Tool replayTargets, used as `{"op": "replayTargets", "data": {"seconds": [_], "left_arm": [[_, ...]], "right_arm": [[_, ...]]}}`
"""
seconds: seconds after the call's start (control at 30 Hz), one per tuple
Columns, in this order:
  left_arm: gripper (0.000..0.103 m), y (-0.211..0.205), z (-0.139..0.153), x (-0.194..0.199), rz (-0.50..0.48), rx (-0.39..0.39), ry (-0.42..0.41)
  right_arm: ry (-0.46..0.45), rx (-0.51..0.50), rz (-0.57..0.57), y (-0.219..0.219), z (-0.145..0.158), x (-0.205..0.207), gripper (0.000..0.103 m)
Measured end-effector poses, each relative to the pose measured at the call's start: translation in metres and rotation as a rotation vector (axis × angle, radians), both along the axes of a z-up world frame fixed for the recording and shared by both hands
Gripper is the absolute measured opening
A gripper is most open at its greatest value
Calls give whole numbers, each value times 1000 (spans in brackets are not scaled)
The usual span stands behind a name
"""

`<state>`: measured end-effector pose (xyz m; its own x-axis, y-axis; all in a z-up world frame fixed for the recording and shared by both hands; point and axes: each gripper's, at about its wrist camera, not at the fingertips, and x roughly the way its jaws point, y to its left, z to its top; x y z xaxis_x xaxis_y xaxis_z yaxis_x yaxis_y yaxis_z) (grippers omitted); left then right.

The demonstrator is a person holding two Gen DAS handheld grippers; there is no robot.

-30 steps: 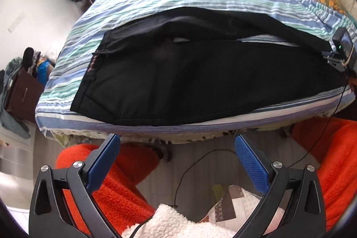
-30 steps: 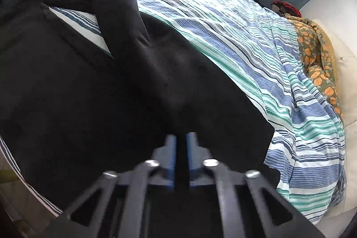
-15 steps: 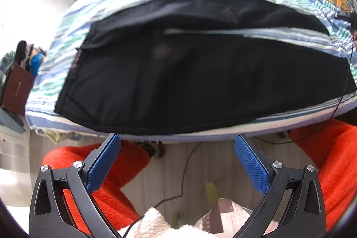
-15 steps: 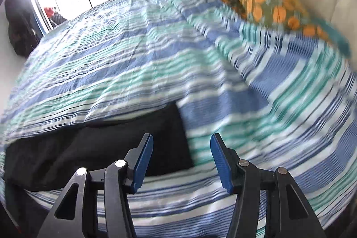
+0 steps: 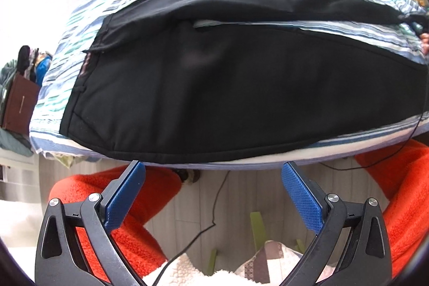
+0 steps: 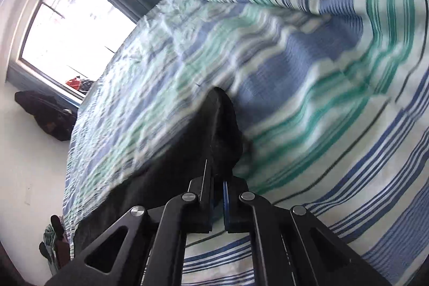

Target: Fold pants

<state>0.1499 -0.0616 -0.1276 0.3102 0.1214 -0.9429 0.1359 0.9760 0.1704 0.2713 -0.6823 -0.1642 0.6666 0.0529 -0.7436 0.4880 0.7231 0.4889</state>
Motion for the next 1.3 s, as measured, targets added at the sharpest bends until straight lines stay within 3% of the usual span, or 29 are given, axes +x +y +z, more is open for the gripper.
{"op": "replayTargets", "data": {"seconds": [0.07, 0.13, 0.2, 0.27, 0.33, 0.43, 0.5, 0.53, 0.57, 0.63, 0.73, 0.8, 0.9, 1.03, 1.1, 1.17, 1.23, 1.3], "left_arm": [[102, 2, -4, 8, 5, -12, 7], [102, 2, -7, 23, -3, -51, 24], [102, 0, -6, 44, -28, -77, -4], [102, -2, -2, 76, -53, -64, -70], [102, 2, 6, 115, -46, -65, -171], [102, 17, 3, 178, 18, -74, -311], [102, 28, -30, 211, 57, 19, -288], [103, 38, -60, 225, 89, 99, -222], [103, 49, -83, 231, 101, 100, -177], [103, 68, -91, 225, 102, -20, -218], [102, 67, -68, 213, 135, -26, -222], [102, 53, -51, 192, 113, -67, -241], [102, 16, -39, 146, -3, -177, -248], [102, -64, -69, 94, -196, -359, -92], [102, -108, -86, 75, -311, -335, -68], [103, -140, -93, 57, -386, -229, -118], [103, -143, -93, 52, -400, -205, -131], [103, -122, -94, 60, -369, -203, -103]], "right_arm": [[121, -47, 16, -6, 0, -2, 6], [274, -79, 20, -9, -24, -6, 7], [333, -145, 15, -4, -38, -9, 16], [327, -267, -23, 11, -28, -12, 41], [279, -363, -50, 33, -9, -23, 51], [111, -348, -15, 73, 20, -45, 58], [25, -351, 23, 106, 30, -63, 64], [-8, -361, 39, 121, 32, -73, 67], [-30, -377, 50, 135, 32, -84, 71], [-47, -423, 53, 159, 23, -104, 72], [-46, -452, 29, 182, 3, -142, 72], [2, -394, 43, 189, -11, -152, 72], [-31, -283, 180, 206, -17, -150, 72], [-117, -217, 386, 243, -19, -148, 72], [-114, -211, 494, 263, -25, -144, 72], [-13, -300, 537, 275, -40, -140, 72], [99, -422, 475, 267, -54, -142, 69], [121, -450, 403, 249, -55, -148, 69]]}}
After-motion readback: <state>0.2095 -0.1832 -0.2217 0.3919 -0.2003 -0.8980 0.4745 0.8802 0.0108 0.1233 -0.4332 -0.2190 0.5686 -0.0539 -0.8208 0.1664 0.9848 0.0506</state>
